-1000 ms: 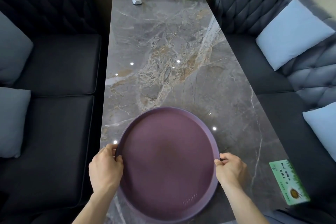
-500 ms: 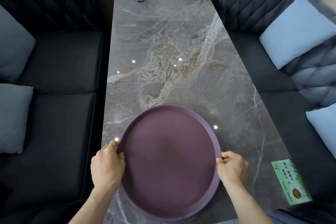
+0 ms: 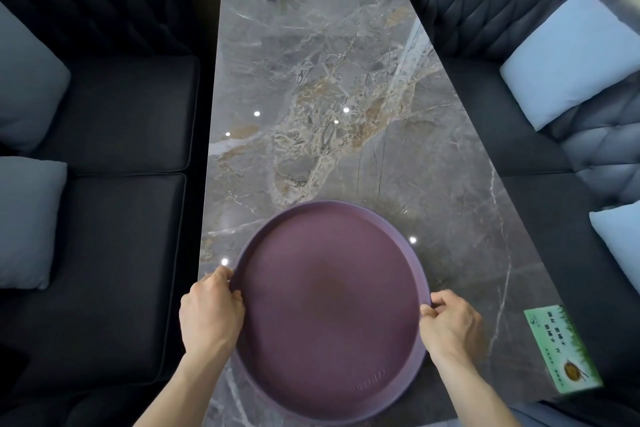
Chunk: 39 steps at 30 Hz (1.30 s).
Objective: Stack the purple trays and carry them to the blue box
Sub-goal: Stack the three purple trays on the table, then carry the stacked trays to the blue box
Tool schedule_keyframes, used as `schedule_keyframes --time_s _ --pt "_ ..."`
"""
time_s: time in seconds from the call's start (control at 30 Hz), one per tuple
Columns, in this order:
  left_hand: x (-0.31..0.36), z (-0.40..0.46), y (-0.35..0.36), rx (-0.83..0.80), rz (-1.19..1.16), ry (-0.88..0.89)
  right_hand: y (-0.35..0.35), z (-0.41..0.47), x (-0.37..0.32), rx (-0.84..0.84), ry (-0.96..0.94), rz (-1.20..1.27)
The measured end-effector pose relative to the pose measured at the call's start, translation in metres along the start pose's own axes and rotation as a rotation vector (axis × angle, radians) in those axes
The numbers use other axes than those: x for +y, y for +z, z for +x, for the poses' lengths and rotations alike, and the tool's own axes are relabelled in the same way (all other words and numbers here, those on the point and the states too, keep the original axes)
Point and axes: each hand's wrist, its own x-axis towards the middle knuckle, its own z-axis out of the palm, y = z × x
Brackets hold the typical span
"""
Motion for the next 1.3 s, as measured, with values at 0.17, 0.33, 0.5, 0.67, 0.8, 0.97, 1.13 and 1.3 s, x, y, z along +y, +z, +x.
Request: schedule_keyframes --time_s 0.17,0.33,0.5,0.67,0.8,0.97,1.13,1.3 --pt "-0.002 0.000 0.002 0.013 0.000 0.015 0.007 -0.006 0.000 0.027 0.003 0.025" --pt "-0.003 0.000 0.003 0.008 -0.013 -0.006 0.010 -0.005 0.004 -0.017 -0.012 0.038" --pt "-0.009 0.003 0.008 -0.107 -0.112 -0.111 0.024 -0.011 0.013 -0.056 0.121 0.201" --pt "-0.010 0.003 0.016 -0.224 -0.313 -0.353 0.026 -0.011 0.018 -0.136 0.162 0.263" --pt "-0.003 0.002 0.017 -0.225 -0.415 -0.435 0.019 -0.009 0.004 -0.154 0.106 0.355" --pt "0.000 0.001 0.002 -0.118 -0.638 -0.508 -0.002 0.002 -0.035 -0.178 -0.029 0.409" --pt "0.011 0.008 -0.049 -0.002 -0.682 -0.368 -0.036 0.000 -0.082 -0.201 -0.100 0.419" --pt "0.028 0.011 -0.119 0.085 -0.764 -0.173 -0.084 -0.021 -0.123 -0.174 -0.238 0.568"
